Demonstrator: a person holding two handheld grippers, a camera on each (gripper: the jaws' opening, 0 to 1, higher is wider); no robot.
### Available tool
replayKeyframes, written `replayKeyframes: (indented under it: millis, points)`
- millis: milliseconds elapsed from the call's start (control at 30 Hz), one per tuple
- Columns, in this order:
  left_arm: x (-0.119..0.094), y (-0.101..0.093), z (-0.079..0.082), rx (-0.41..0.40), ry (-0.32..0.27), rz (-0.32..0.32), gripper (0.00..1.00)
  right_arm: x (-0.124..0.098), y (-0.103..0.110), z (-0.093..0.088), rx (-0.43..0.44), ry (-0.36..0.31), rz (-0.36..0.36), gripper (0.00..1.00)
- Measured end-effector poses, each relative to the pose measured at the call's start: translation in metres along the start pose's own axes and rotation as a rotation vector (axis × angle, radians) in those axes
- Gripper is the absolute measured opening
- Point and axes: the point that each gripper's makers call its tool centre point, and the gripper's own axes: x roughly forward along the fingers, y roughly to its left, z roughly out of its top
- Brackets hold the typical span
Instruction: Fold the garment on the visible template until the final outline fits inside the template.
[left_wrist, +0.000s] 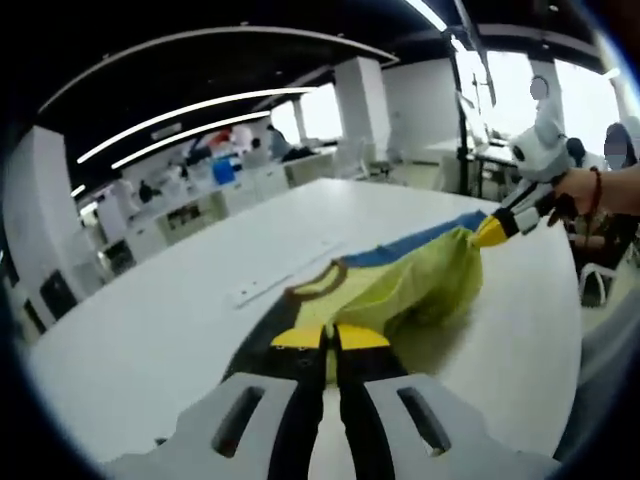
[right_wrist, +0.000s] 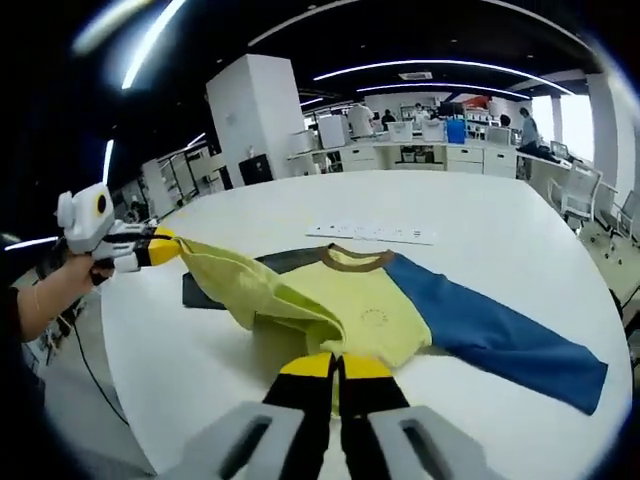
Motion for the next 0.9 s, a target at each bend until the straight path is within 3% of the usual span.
replayKeyframes:
  millis: [267,533,900]
  points:
    - [-0.03,-0.016,-0.01,0.009,0.011,-0.031,0.0,-0.027,0.009,-0.012,-0.085,0.032,0.024,0.0]
    - [-0.053,-0.036,-0.034,-0.025,0.05,-0.059,0.0,-0.048,0.022,-0.022,-0.127,0.047,0.056,0.0]
    - [-0.082,-0.054,-0.062,-0.045,0.094,-0.077,0.0,-0.063,0.049,-0.053,-0.171,0.097,0.13,0.0]
